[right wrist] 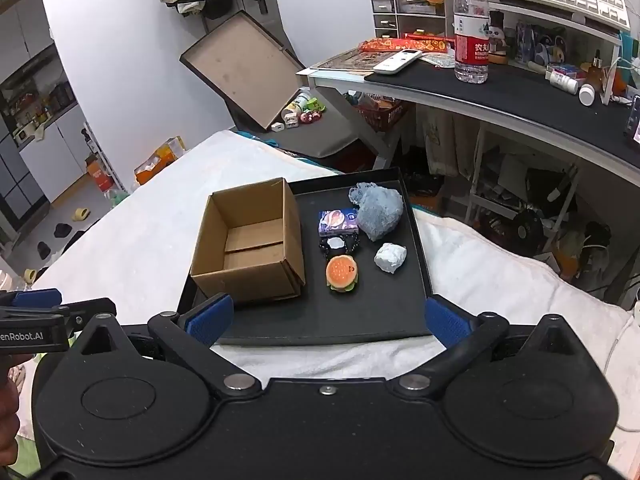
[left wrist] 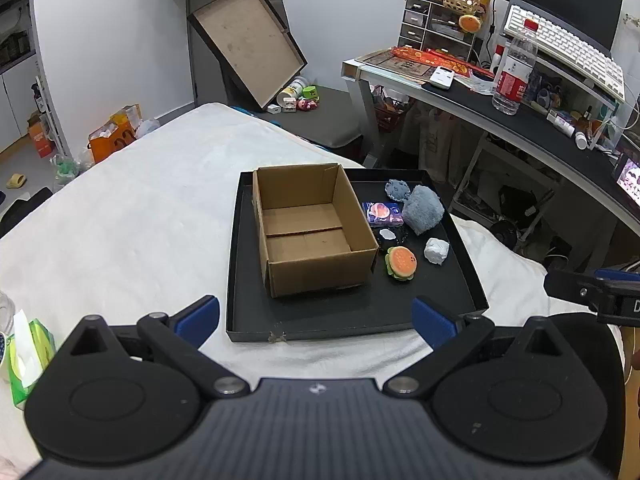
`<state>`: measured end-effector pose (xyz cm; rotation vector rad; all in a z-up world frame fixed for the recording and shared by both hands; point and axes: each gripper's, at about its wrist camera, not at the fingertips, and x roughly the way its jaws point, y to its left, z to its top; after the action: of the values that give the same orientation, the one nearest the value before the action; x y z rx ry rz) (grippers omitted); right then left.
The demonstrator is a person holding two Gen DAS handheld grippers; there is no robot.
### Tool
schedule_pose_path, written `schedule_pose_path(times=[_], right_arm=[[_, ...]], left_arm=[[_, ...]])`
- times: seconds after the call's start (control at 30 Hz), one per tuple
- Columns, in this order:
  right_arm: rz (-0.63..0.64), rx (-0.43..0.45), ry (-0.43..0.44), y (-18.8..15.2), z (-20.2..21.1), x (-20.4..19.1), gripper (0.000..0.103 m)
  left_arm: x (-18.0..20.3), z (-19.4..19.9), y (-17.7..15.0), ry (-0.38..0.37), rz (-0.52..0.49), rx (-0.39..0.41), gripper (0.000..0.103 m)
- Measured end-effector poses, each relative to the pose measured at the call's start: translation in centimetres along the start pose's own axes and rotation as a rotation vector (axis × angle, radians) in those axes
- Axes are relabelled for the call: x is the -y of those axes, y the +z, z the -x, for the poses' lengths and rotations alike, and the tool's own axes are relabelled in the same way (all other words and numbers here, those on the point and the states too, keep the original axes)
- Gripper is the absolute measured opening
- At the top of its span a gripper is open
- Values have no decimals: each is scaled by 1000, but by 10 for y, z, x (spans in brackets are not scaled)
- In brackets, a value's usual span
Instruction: Organize soft objects
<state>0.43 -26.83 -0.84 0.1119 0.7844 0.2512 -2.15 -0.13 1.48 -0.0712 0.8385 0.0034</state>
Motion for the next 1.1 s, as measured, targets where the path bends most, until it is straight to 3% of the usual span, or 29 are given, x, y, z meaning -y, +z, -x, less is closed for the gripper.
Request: schedule_pose_path(times=[1.1], right_arm=[[-9,8,1,-6,6,7,103]], left_arm=[[2,1,-8,0,4,-1,101]])
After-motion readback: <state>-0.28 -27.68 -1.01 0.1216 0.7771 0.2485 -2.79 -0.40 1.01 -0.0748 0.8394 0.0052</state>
